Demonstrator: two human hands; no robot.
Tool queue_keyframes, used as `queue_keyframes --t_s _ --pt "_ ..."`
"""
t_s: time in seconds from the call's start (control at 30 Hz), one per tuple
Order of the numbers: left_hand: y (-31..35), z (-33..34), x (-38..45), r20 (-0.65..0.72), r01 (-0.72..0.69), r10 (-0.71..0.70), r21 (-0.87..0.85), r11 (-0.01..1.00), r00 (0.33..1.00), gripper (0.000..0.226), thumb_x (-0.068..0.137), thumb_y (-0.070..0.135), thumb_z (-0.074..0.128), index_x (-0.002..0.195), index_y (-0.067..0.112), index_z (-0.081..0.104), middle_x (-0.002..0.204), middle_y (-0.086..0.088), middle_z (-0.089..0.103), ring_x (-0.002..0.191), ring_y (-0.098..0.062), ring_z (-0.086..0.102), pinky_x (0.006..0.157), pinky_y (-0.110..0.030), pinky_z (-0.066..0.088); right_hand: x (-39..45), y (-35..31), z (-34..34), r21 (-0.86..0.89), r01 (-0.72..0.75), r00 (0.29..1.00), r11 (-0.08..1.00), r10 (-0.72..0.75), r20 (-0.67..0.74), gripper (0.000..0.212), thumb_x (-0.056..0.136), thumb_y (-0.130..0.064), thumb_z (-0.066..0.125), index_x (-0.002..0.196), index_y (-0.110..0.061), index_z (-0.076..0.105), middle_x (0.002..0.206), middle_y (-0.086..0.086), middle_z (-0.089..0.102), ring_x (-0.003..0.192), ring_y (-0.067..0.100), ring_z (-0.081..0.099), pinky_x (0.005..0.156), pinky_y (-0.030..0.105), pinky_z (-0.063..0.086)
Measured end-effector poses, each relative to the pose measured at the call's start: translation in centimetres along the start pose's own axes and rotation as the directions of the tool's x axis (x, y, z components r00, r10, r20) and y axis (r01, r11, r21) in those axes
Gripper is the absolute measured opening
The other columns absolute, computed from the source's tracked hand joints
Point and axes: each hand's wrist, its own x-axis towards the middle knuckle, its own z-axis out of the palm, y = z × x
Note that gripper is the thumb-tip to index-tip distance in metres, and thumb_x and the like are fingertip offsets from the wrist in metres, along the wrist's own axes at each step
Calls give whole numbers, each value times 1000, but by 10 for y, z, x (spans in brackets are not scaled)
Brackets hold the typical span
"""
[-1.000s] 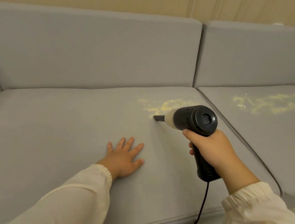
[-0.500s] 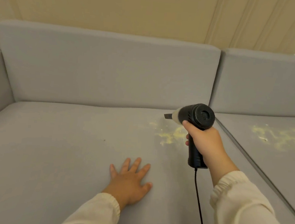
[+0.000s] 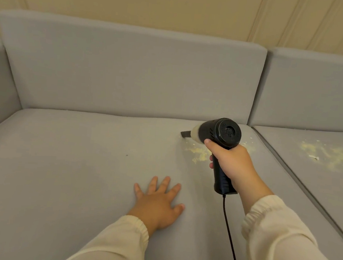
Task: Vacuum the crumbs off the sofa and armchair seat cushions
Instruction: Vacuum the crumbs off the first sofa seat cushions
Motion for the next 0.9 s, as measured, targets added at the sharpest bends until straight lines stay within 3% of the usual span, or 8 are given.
queue_keyframes --t_s 0.47,0.6,0.7,0.8,0.9 --pt "2 -6 -2 38 10 -10 -6 1000 999 70 99 76 19 160 54 -7 171 14 -21 158 -28 -21 114 -77 -12 -11 -2 11 -75 33 982 997 -18 188 24 91 -39 79 102 -19 74 80 9 77 65 18 75 69 34 61" --pt "1 -5 -2 25 6 -5 -14 1000 1000 70 99 75 20 160 54 -5 171 15 -20 158 -26 -21 114 -77 -11 -8 -4 4 -29 44 999 999 -43 25 22 91 -38 80 99 -18 74 81 10 75 64 18 73 66 33 61" --pt "1 -3 -2 10 8 -7 -18 1000 1000 71 98 75 21 160 54 -4 171 15 -19 158 -26 -20 113 -77 -12 -3 4 -5 -31 39 992 999 -42 -120 24 88 -40 81 99 -21 71 84 12 76 65 23 74 76 45 64" --pt "1 -1 -2 10 11 -11 -14 1000 1000 71 98 76 21 160 54 -5 171 15 -20 158 -26 -21 113 -77 -12 -7 9 -9 0 9 994 1000 -9 -110 22 88 -38 80 99 -20 71 84 14 74 65 24 73 80 48 64" --pt "2 -1 -1 11 11 -11 -19 1000 1000 72 98 76 22 160 54 -5 171 15 -20 158 -26 -22 113 -77 -13 -11 5 -10 19 -12 997 1000 14 -74 16 91 -33 79 94 -21 70 81 14 72 63 23 71 71 39 62"
